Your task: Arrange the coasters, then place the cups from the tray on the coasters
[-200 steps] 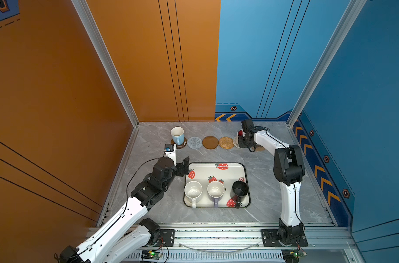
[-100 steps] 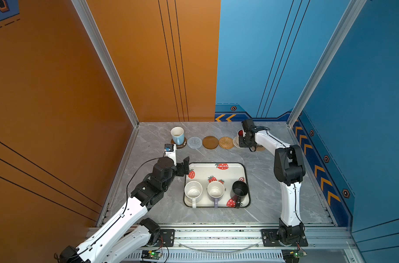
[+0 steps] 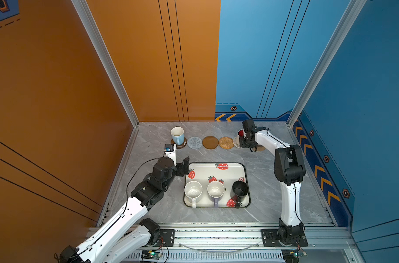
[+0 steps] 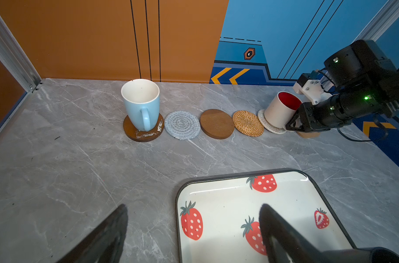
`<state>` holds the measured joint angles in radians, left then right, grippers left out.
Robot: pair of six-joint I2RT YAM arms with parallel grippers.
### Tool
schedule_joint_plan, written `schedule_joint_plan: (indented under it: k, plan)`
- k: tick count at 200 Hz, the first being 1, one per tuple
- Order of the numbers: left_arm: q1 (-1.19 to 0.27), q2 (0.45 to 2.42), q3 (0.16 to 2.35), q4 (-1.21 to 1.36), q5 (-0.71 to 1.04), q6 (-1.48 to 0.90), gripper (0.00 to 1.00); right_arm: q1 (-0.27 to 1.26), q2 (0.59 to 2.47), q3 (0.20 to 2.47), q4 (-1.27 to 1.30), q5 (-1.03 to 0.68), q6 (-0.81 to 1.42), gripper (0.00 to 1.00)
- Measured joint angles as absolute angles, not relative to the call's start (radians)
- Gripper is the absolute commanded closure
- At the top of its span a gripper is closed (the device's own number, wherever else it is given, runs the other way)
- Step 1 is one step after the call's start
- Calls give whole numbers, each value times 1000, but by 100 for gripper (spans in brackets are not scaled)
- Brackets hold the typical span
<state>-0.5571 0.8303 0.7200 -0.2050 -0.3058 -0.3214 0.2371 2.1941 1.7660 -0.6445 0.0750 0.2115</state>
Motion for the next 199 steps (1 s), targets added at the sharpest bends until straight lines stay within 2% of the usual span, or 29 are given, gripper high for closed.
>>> schedule_joint_plan:
  k: [39,111,146,177,199]
  plan:
    - [-557,819,720,-205,-306,-321,10,234,2194,1766,-656,80,209,55]
    - [-557,817,720,-205,-306,-321,9,234,2179,1708,-656,78,209,44]
    - [-557,807,720,-205,-306,-321,10,235,2092,1661,-656,70,214,38]
    - [-557,794,720,-205,-306,-321,10,241,1983,1621,-654,59,222,29]
    - [-557,792,720,-206,-306,-321,10,252,1906,1588,-651,56,228,27]
